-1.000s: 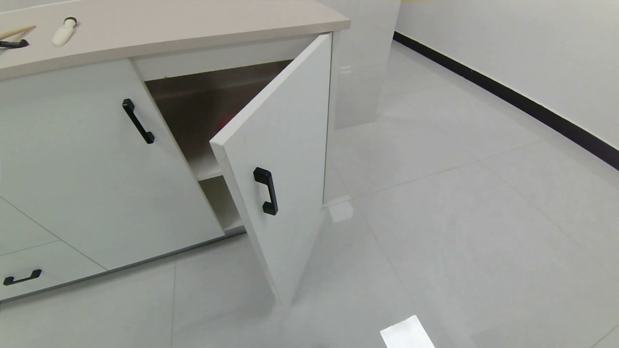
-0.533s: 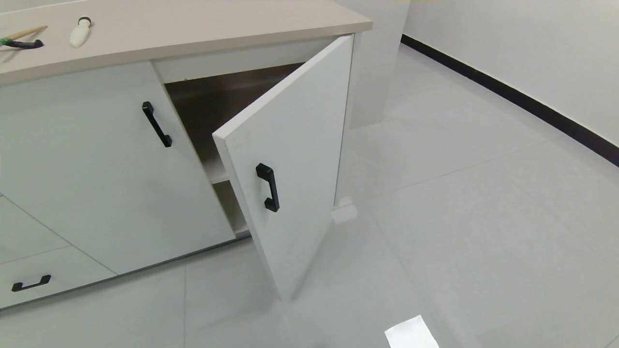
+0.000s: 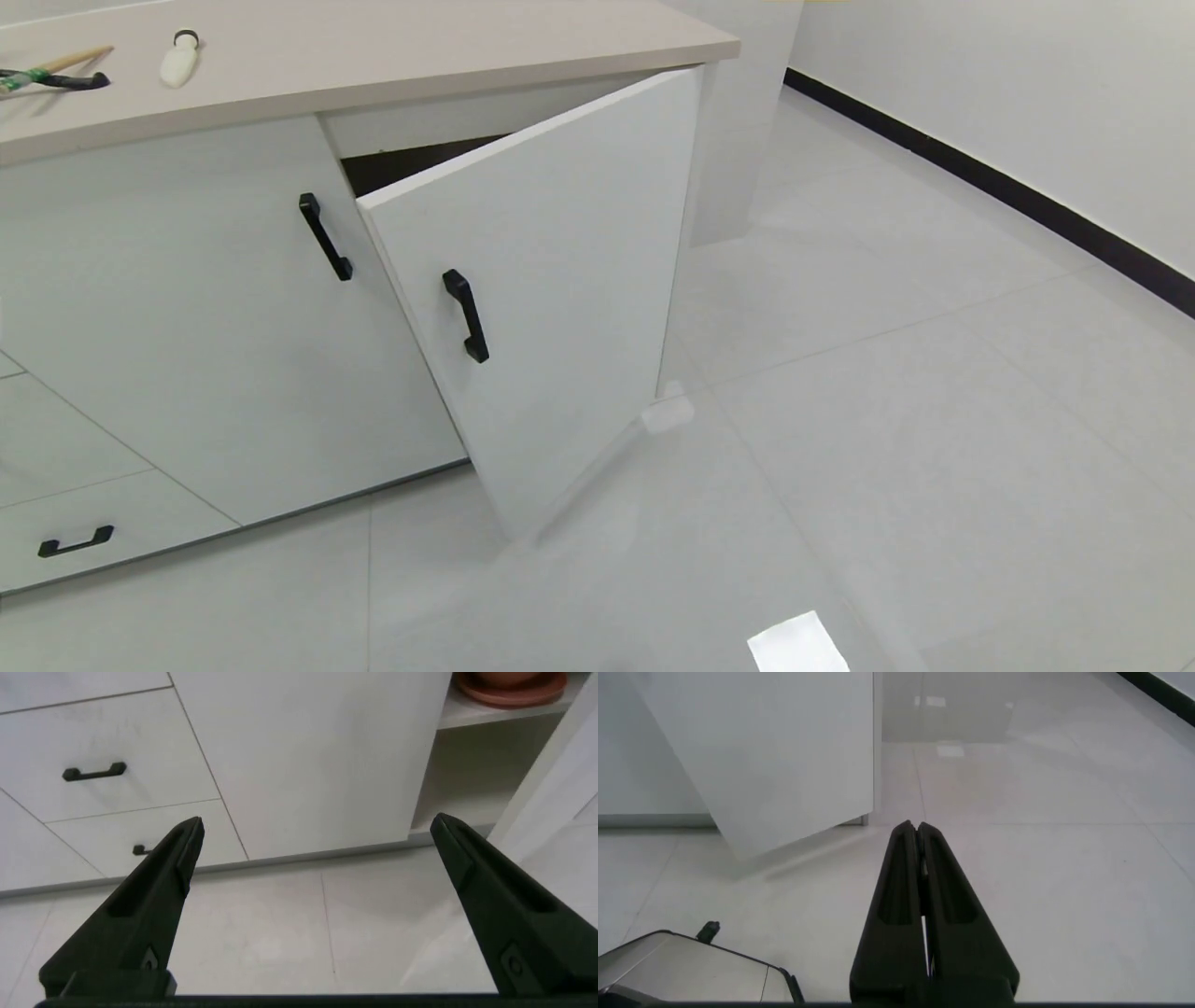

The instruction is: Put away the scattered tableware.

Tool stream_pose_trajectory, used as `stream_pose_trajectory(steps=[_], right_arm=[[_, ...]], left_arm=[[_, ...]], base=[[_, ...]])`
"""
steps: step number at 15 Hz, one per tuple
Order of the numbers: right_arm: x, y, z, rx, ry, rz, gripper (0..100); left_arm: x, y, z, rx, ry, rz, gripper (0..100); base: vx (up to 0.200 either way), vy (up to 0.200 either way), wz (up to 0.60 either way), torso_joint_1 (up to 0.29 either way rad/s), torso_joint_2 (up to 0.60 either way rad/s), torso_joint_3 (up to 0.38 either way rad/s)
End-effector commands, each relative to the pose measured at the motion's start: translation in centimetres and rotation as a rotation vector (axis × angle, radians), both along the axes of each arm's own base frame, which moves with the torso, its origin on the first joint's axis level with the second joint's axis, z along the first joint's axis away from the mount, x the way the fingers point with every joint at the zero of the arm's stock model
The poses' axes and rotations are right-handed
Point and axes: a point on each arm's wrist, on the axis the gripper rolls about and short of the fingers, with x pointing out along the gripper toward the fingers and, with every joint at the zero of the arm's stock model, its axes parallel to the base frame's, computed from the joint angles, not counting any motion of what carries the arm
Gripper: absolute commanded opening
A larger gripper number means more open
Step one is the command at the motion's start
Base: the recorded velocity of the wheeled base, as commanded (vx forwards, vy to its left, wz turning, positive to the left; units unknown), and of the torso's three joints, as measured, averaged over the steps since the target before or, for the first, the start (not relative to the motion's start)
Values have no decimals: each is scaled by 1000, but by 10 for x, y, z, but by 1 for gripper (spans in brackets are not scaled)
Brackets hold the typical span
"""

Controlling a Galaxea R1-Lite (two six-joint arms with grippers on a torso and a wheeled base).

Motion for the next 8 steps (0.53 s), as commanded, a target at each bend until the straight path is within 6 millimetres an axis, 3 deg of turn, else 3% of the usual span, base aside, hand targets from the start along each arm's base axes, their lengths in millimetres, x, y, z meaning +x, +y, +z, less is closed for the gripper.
stream_pose_trajectory(steps=[1, 2, 8], right_arm=[[0, 0, 0, -3, 2, -7, 0], [0, 0, 0, -3, 2, -10, 0], [0, 0, 0, -7, 1, -9, 0]], left_arm=[[0, 0, 0, 0, -1, -1, 100], [0, 0, 0, 0, -1, 1, 100], [0, 0, 0, 2, 1, 1, 100]], base=[[0, 0, 0, 0, 0, 0], [0, 0, 0, 0, 0, 0], [0, 0, 600, 4, 4, 5]])
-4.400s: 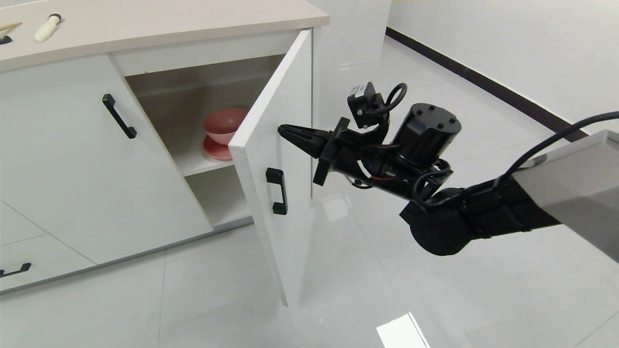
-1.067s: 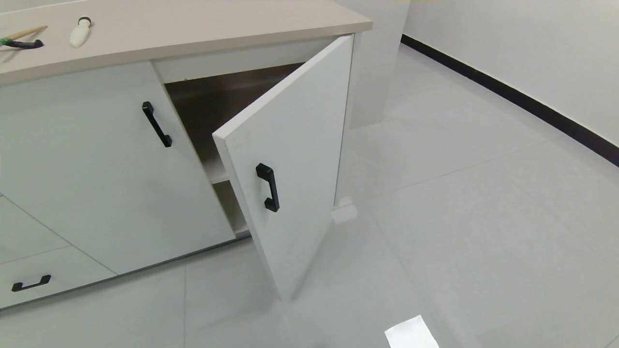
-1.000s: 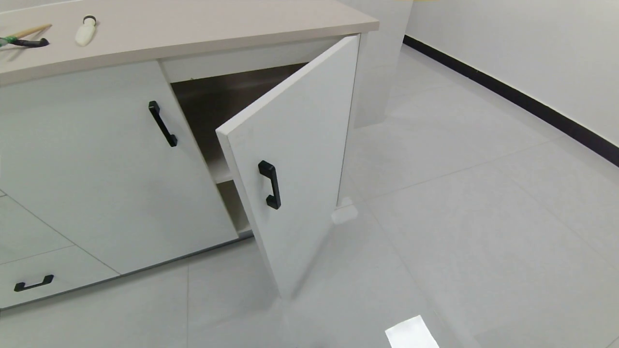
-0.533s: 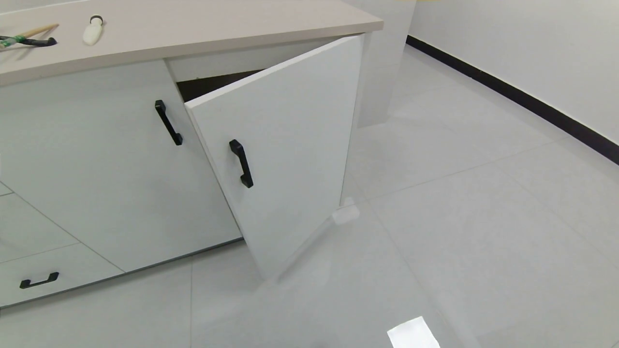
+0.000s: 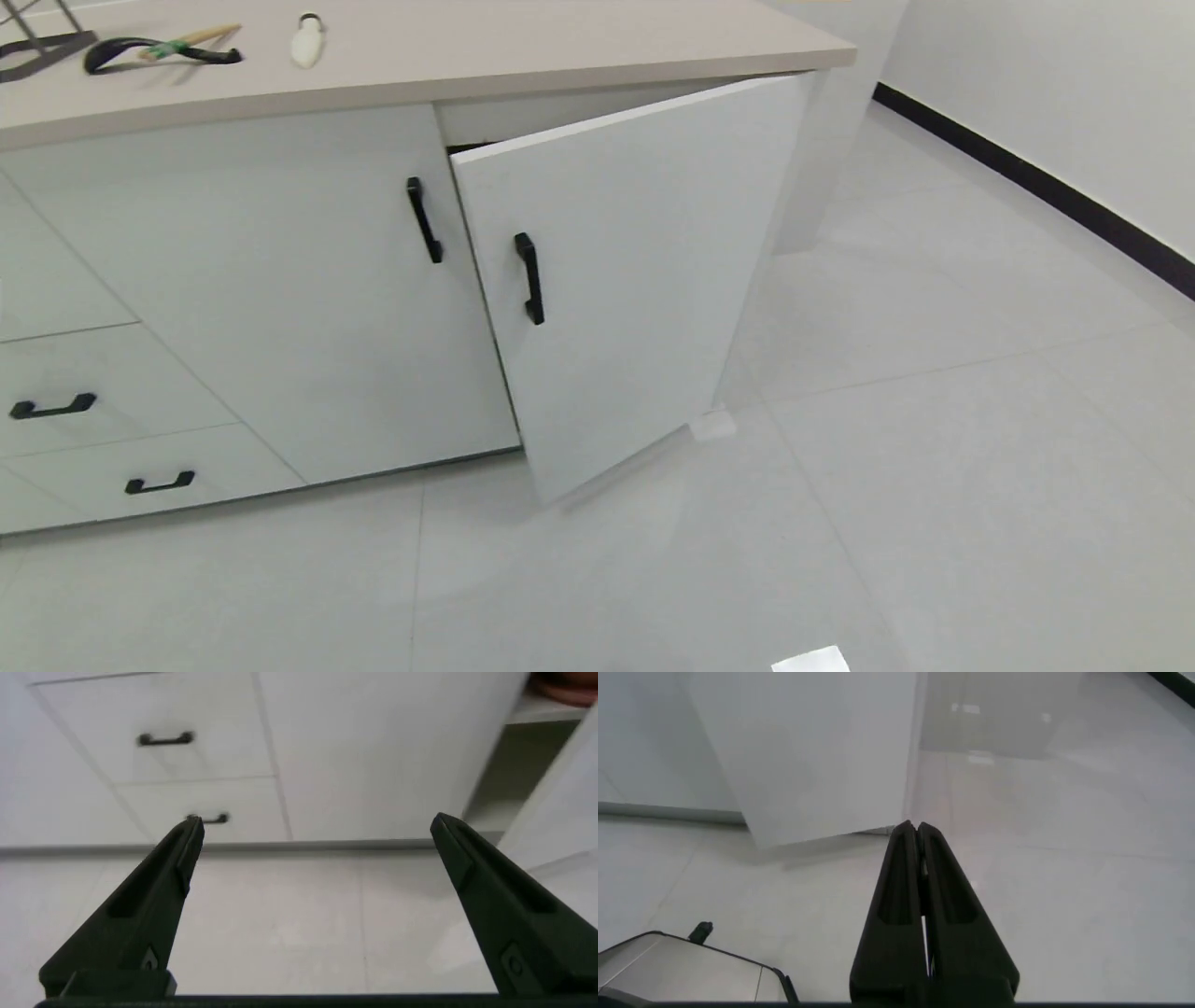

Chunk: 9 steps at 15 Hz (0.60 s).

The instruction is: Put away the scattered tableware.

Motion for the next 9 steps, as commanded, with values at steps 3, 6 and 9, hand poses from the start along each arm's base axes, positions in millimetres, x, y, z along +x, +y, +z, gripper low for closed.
stream_pose_trajectory(steps=[3, 6, 9], right_arm=[[0, 0, 0, 4, 3, 2, 0], [0, 0, 0, 6, 1, 1, 0], [0, 0, 0, 10, 1, 3, 0]], left_arm=[[0, 0, 0, 0, -1, 0, 100], [0, 0, 0, 0, -1, 0, 100], [0, 0, 0, 0, -1, 2, 100]], base=[[0, 0, 600, 4, 1, 4], [0, 0, 600, 2, 4, 1], [0, 0, 0, 0, 0, 0]])
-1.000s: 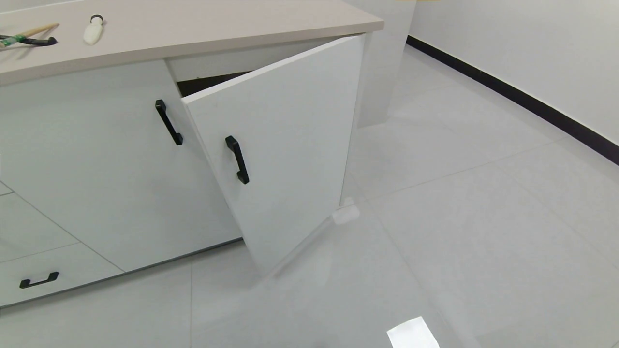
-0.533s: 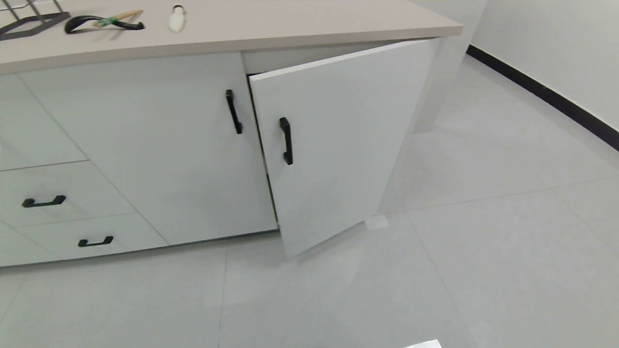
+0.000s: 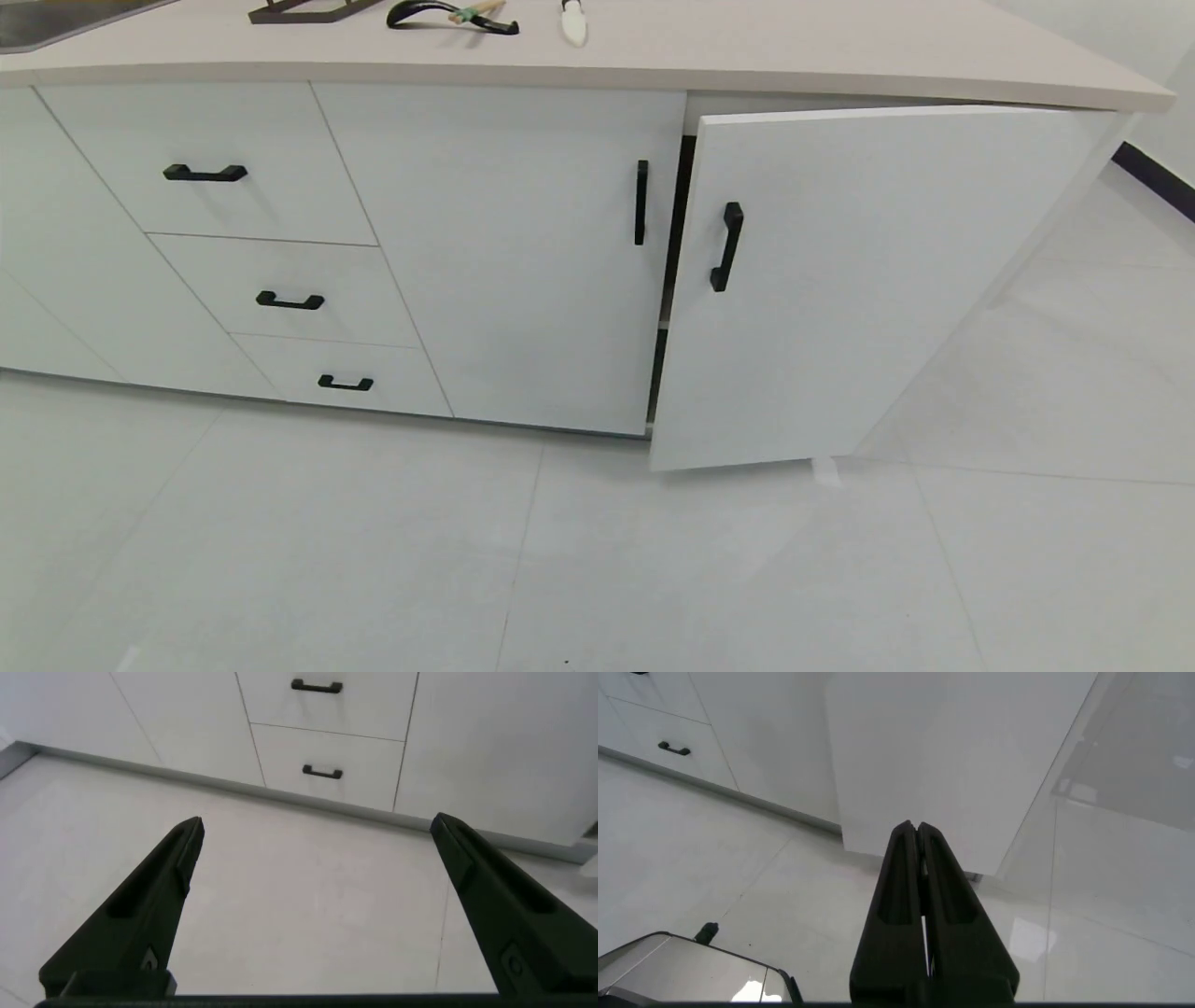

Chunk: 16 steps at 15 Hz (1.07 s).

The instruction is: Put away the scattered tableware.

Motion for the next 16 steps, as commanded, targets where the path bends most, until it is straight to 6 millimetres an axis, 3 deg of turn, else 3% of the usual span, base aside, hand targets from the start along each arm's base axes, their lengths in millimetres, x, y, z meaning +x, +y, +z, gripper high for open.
stream_pose_trajectory(steps=[1, 7, 12, 16], right_arm=[[0, 0, 0, -1, 1, 1, 0], [0, 0, 0, -1, 3, 1, 0], [0, 0, 0, -1, 3, -1, 0], [0, 0, 0, -1, 3, 1, 0]], left_arm=[[0, 0, 0, 0, -1, 0, 100], [0, 0, 0, 3, -2, 0, 100], [0, 0, 0, 6, -1, 0, 100], [-1, 1, 0, 4, 3, 66, 100]], base=[[0, 200, 0, -2, 7, -2], [0, 200, 0, 2, 4, 1], [0, 0, 0, 0, 0, 0], [200, 0, 0, -1, 2, 4]])
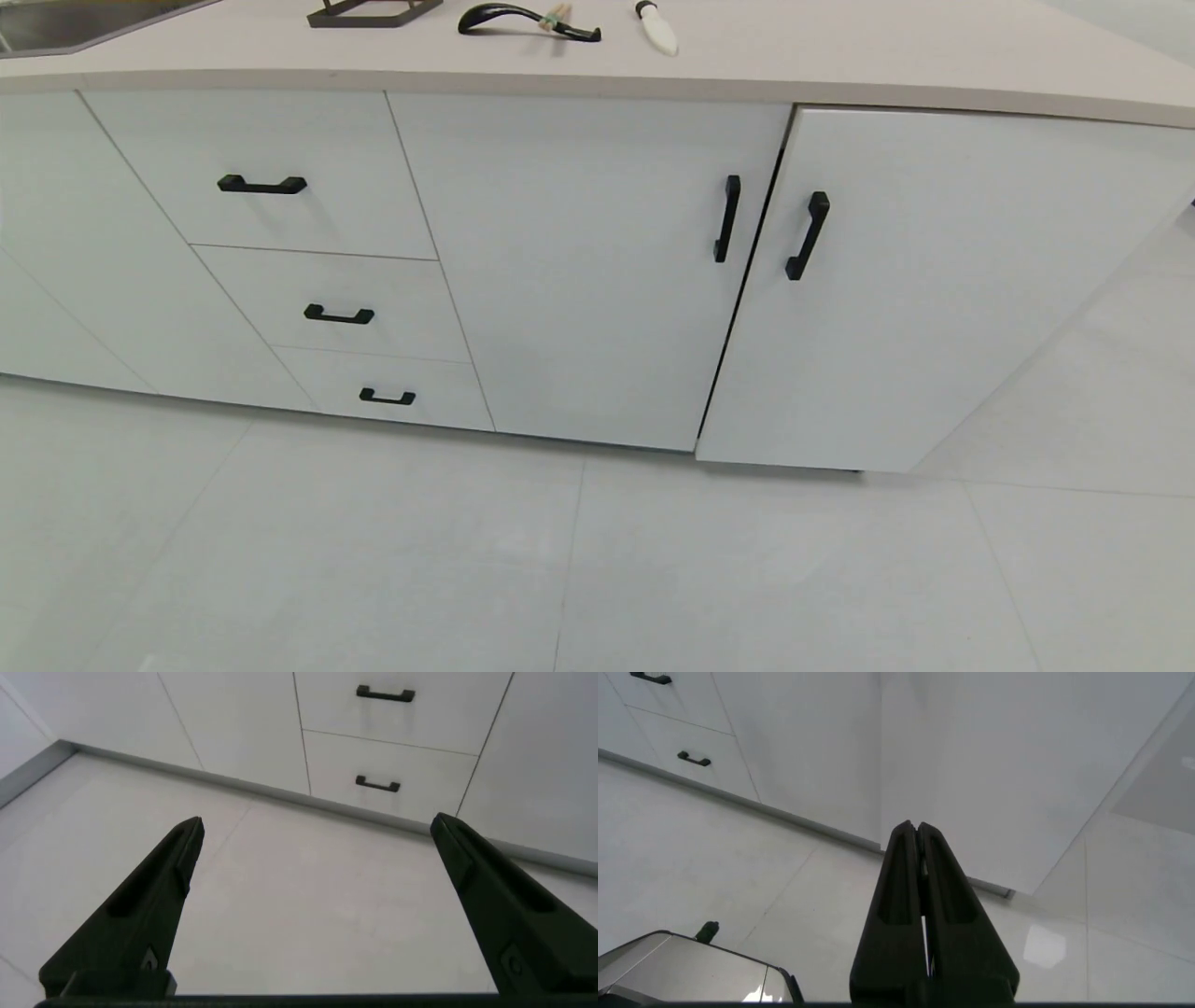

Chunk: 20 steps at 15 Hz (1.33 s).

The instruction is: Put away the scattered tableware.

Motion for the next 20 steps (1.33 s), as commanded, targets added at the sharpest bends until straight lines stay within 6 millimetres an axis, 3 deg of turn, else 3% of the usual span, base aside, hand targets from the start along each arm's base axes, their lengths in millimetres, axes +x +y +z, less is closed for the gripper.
stream_pose_trajectory(steps=[1, 5, 15, 20], right_arm=[[0, 0, 0, -1, 1, 0, 0], [0, 0, 0, -1, 1, -2, 0], [0, 0, 0, -2, 1, 0, 0], [0, 0, 0, -4, 1, 1, 0]], left_arm=[[0, 0, 0, 0, 0, -2, 100], [0, -1, 0, 1, -3, -25, 100], [1, -3, 0, 43, 4, -155, 100], [1, -4, 0, 42, 4, -158, 100]], base=[[200, 0, 0, 7, -2, 2], [200, 0, 0, 2, 2, 1], [0, 0, 0, 0, 0, 0], [0, 200, 0, 7, 1, 2]])
